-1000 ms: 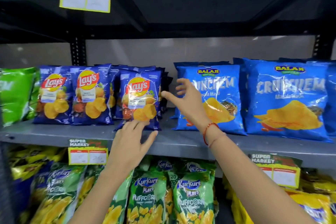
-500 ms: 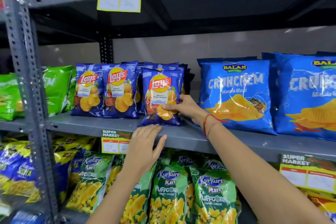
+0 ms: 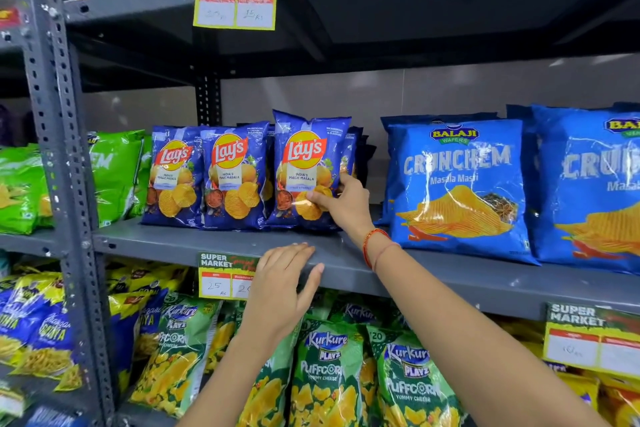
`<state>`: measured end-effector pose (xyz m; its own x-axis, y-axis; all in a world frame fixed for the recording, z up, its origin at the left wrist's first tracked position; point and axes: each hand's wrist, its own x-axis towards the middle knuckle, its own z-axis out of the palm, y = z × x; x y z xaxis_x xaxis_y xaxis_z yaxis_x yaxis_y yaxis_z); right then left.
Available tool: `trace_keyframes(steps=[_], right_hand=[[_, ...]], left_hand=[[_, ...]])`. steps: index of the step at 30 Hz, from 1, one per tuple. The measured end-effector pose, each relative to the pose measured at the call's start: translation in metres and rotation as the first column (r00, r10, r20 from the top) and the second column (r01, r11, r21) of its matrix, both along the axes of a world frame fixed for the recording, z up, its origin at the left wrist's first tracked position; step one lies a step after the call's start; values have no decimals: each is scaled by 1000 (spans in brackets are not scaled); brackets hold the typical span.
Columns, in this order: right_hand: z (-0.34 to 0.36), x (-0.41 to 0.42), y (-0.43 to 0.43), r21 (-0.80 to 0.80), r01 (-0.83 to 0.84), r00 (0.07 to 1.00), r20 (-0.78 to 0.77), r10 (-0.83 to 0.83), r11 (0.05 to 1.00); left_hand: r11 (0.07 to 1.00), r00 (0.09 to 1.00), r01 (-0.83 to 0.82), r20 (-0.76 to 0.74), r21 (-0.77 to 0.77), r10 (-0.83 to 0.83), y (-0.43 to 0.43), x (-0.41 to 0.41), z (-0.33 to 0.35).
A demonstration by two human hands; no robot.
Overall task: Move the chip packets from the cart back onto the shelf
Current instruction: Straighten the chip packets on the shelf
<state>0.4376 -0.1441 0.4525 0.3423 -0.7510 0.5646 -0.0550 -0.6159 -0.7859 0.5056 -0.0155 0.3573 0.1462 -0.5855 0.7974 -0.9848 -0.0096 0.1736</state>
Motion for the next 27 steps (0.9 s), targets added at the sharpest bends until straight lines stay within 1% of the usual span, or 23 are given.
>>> trace_keyframes(steps=[4, 7, 17, 20, 23, 27], right_hand=[[-6, -1, 9, -74, 26, 985, -170, -38, 997], [-8, -1, 10, -106, 71, 963, -251, -96, 992], [-7, -9, 19, -63, 81, 938, -334, -97, 995], [-8, -10, 21, -46, 86, 944, -315, -96, 995], [-9, -16, 22, -73, 97, 964, -243, -112, 993], [3, -44, 19, -152, 142, 983, -90, -157, 978]], left_hand=[[1000, 1000, -6, -9, -2, 6, 0, 0, -1], [1000, 1000, -11, -14, 1, 11, -1, 0, -2], [999, 1000, 3, -2, 35, -3, 1, 2, 1], [999, 1000, 1, 5, 45, -1, 1, 3, 2], [999, 1000, 4, 12, 35, -4, 2, 4, 1], [998, 997, 19, -78, -65, -25, -1, -5, 12]])
